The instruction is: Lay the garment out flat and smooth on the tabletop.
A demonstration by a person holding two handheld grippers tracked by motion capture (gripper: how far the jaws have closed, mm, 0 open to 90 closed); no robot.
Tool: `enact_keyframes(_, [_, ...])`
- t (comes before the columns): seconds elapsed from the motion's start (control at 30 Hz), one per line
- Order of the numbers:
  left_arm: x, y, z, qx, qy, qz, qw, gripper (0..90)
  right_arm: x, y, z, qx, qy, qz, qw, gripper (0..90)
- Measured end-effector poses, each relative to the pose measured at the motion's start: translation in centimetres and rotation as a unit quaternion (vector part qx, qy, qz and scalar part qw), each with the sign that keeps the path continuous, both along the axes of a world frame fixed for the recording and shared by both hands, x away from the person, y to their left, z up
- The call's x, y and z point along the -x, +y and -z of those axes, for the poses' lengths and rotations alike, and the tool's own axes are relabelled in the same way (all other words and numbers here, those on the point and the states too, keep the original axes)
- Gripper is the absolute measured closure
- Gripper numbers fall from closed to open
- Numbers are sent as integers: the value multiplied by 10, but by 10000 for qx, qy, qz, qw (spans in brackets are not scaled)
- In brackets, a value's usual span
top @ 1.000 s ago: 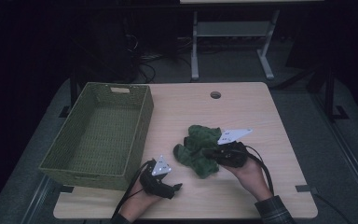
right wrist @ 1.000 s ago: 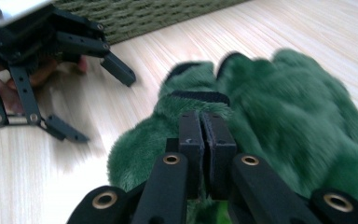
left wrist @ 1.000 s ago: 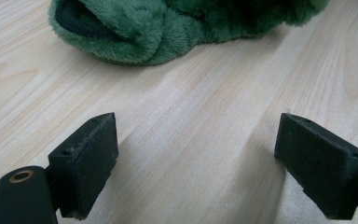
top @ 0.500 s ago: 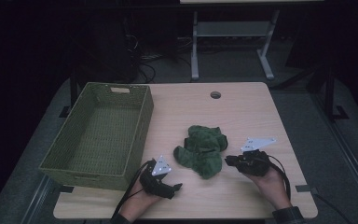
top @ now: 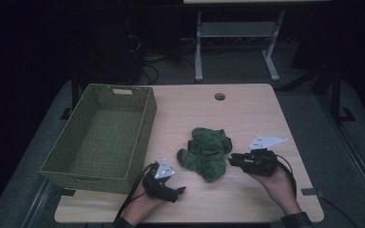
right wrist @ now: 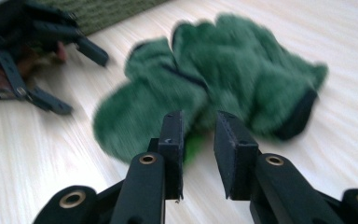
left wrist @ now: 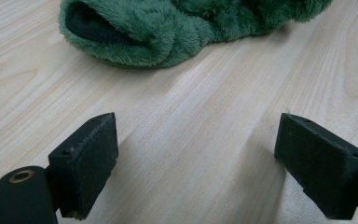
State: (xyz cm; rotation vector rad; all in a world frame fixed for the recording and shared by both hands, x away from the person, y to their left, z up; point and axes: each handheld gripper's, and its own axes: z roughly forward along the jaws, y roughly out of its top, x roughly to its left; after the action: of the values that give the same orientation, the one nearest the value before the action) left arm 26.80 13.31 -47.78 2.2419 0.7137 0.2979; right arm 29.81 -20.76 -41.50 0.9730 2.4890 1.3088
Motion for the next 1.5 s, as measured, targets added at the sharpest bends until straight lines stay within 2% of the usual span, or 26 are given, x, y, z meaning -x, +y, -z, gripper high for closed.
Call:
enact_keyframes(0.27, [-1,1,-1,-61,-34,48,10000,126,-16,34,-17,-145,-92,-344,9993,655])
enact_keyframes(0.33, [-1,1,0,-65,-37,49,10000,126,-20,42,-17,-134,-96,-405,9990,641])
enact_keyframes(0.47, [0,0,0,-31,-21,18,10000,126,-26,54,-12,-73,43,-457,9989,584])
enact_keyframes(0.57, [0,0,0,-29,-16,17,10000,126,-30,60,-7,47,101,-454,9989,549])
enact_keyframes(0.67, [0,0,0,-33,-16,23,10000,126,-32,64,-1,155,133,-523,9984,610])
enact_keyframes(0.73, [0,0,0,-35,-15,23,10000,126,-32,65,1,203,140,-563,9981,727])
enact_keyframes(0.8, [0,0,0,-28,-14,18,10000,126,-31,63,2,225,106,-564,9981,802])
enact_keyframes(0.87, [0,0,0,-28,-13,19,10000,126,-30,60,2,207,124,-537,9983,830])
enact_keyframes(1.1, [0,0,0,-27,-14,17,10000,126,-22,46,-3,171,50,-461,9988,843])
enact_keyframes(1.33, [0,0,0,1,-3,2,10000,126,-3,10,-5,62,-35,-168,9998,838])
enact_keyframes(1.5, [0,0,0,-10,3,4,10000,126,12,-16,4,-59,34,37,10000,838])
